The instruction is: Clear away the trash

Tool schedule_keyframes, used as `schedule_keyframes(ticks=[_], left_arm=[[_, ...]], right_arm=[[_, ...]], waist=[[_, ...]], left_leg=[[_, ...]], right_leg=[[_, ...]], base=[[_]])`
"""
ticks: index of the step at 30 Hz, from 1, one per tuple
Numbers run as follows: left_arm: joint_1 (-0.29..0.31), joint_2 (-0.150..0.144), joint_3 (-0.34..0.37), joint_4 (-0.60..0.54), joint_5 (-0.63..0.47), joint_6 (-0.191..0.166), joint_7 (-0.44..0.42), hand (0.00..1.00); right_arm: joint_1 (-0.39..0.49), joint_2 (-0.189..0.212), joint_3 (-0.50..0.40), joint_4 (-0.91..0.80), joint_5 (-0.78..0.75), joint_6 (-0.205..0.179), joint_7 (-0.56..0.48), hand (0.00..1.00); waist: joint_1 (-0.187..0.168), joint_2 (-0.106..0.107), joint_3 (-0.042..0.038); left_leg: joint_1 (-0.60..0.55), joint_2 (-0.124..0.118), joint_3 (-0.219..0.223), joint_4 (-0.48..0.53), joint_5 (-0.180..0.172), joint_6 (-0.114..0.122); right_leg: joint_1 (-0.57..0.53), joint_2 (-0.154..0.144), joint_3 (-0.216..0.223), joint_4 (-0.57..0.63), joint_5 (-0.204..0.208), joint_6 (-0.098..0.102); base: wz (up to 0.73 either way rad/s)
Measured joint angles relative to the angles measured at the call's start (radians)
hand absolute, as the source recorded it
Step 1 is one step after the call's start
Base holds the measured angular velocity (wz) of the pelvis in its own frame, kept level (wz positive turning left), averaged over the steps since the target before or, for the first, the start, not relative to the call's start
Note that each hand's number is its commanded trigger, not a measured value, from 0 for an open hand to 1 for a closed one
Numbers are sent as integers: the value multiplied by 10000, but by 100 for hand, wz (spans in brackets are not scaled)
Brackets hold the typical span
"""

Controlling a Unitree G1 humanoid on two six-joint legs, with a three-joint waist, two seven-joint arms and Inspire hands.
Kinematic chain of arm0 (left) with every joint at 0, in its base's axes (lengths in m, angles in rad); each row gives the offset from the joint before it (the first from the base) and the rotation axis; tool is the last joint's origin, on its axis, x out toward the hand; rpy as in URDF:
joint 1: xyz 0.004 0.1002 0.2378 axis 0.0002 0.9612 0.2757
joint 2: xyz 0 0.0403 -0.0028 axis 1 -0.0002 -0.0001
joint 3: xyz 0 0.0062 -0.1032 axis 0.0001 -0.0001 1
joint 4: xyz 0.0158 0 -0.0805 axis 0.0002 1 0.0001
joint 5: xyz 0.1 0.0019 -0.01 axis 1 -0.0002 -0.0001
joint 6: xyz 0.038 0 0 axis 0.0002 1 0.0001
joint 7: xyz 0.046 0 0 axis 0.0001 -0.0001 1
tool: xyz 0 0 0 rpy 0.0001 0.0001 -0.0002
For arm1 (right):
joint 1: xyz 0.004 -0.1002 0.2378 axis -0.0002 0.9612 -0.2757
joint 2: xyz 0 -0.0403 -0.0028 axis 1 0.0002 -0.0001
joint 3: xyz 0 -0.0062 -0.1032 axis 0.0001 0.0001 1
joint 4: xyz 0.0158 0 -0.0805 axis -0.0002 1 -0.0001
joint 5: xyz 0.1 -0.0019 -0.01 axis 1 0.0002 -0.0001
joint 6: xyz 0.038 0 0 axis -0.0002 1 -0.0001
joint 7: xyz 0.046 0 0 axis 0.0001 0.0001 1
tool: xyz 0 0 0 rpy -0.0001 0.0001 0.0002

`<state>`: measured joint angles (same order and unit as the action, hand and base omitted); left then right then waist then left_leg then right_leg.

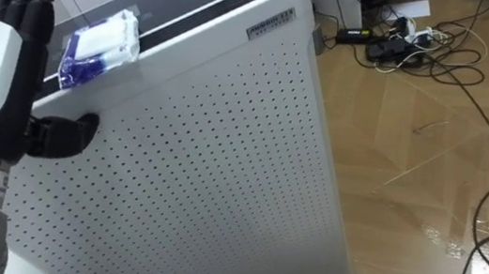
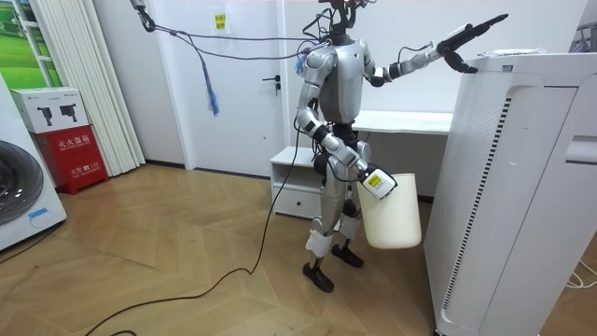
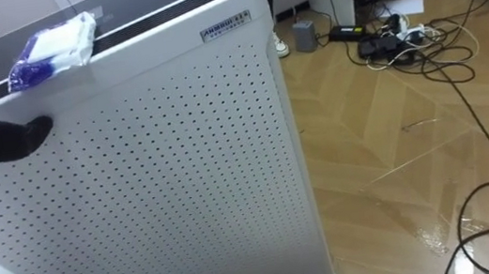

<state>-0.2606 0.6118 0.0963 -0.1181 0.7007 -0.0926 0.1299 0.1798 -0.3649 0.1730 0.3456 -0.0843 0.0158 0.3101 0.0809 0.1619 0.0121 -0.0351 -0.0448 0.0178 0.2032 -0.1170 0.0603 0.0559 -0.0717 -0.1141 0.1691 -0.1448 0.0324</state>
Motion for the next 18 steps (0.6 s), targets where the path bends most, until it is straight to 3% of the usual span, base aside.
schedule_keyframes(ticks=[7, 18], left_arm=[[-128, 6, -1, 9, -3, 198, -491, 0], [-360, 284, -20, 1, -18, 204, -1047, 0]], right_arm=[[6, 40, 6, 1, 1, 6, 85, 100], [49, 32, 9, 10, 6, 9, 73, 100]], waist=[[-72, 27, 23], [-67, 85, 56]], left_leg=[[144, -8, 17, -53, 0, -1], [130, -24, 29, -51, 0, -1]], right_leg=[[123, 0, 11, -24, -3, 4], [112, -1, 8, -38, -10, 14]], base=[[0], [0]])
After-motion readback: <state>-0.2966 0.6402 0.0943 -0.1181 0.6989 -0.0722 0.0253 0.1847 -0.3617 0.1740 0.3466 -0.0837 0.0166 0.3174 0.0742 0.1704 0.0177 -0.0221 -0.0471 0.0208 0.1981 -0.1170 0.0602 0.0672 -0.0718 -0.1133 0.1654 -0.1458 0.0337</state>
